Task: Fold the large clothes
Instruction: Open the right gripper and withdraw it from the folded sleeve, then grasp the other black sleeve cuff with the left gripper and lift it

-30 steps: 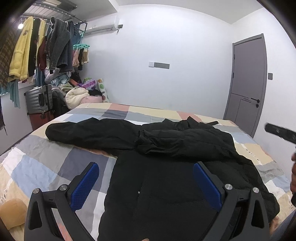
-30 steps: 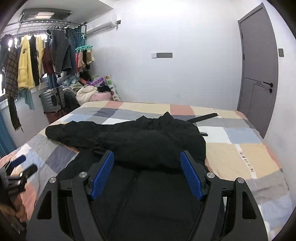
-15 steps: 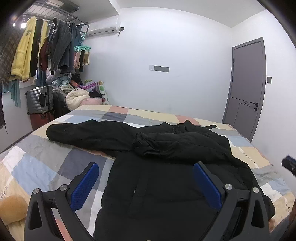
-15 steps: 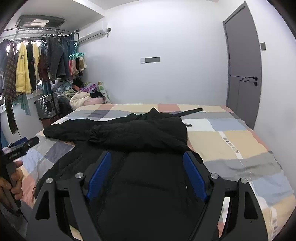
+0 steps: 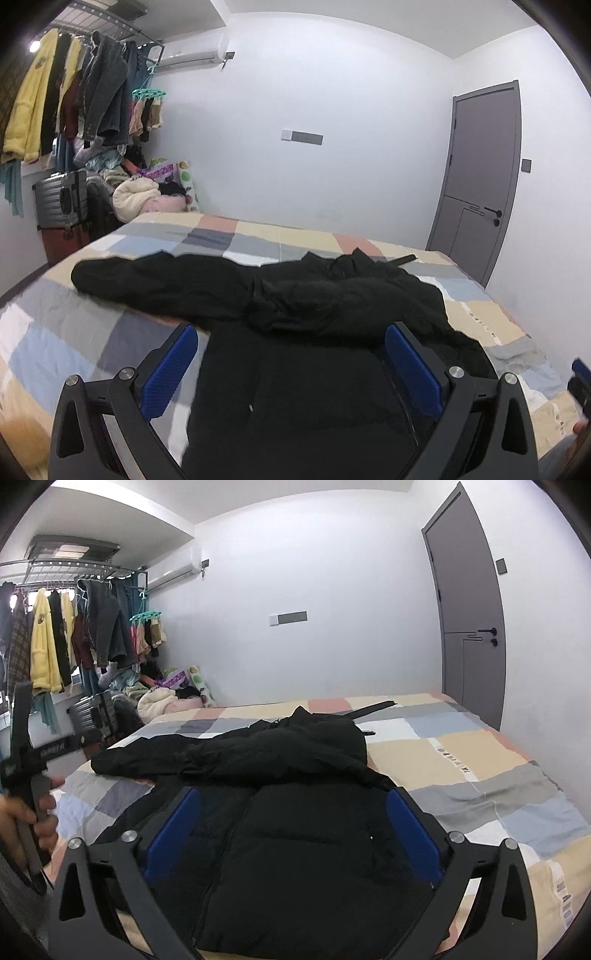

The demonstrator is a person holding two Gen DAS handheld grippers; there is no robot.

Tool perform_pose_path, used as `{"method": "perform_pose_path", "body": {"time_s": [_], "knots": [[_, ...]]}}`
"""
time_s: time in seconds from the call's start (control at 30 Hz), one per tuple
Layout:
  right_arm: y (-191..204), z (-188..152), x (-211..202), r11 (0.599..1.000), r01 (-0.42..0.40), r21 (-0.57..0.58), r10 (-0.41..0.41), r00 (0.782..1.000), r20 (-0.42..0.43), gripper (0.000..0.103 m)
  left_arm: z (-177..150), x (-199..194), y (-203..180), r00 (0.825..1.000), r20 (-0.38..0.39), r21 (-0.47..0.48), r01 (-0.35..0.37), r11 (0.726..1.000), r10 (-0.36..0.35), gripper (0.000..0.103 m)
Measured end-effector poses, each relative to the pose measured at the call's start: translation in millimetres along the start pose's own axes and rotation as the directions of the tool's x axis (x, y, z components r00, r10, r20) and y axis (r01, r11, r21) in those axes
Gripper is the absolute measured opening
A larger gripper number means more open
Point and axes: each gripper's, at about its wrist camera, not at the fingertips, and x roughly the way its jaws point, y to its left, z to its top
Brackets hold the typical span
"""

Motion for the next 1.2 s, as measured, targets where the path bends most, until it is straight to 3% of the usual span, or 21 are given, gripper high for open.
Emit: {"method": "perform_pose_path", "body": {"time_s": [0.07, 0.17, 0.37, 0.53, 0.7, 0.87, 0.93, 1.07, 1.13, 1.2], "knots": [[4, -2, 1, 1.000, 0.009, -0.003, -0.009, 1.000, 0.007, 0.102, 16, 6, 6, 1.000, 0.005, 0.011, -0.006, 1.000, 0.006, 0.103], [7, -4, 7, 1.000, -0.003, 0.006, 0.003, 1.000, -0.006, 0.102, 42, 21, 24, 0.994, -0.012, 0.037, -0.111, 0.993, 0.111, 0.103], [20, -8, 21, 0.998, 0.052, -0.036, -0.052, 0.998, -0.024, 0.102, 77, 64, 108, 0.988, -0.042, -0.116, -0.152, 0.982, 0.148, 0.103], [33, -9, 36, 0.997, 0.050, -0.050, -0.053, 0.996, -0.070, 0.102, 80, 105, 179, 0.982, -0.082, -0.209, -0.182, 0.961, 0.168, 0.103], [46, -9, 62, 0.997, 0.044, -0.058, -0.051, 0.989, -0.141, 0.102, 60, 148, 254, 0.970, -0.148, -0.287, -0.227, 0.931, 0.191, 0.103], [67, -1, 84, 0.996, 0.048, -0.071, -0.058, 0.986, -0.158, 0.102, 28, 187, 341, 0.963, -0.204, -0.440, -0.249, 0.863, 0.174, 0.103], [78, 3, 91, 0.995, 0.049, -0.092, -0.063, 0.986, -0.155, 0.103, 16, 199, 380, 0.970, -0.197, -0.559, -0.232, 0.796, 0.144, 0.102], [99, 6, 111, 0.988, 0.056, -0.144, -0.083, 0.979, -0.187, 0.103, 3, 228, 427, 0.970, -0.203, -0.656, -0.237, 0.716, 0.135, 0.102], [106, 6, 122, 0.989, 0.048, -0.138, -0.077, 0.975, -0.210, 0.103, -9, 246, 450, 0.976, -0.196, -0.729, -0.209, 0.652, 0.094, 0.102], [114, 7, 134, 0.986, 0.053, -0.158, -0.088, 0.971, -0.221, 0.103, -15, 257, 460, 0.981, -0.180, -0.750, -0.188, 0.634, 0.079, 0.101]]}}
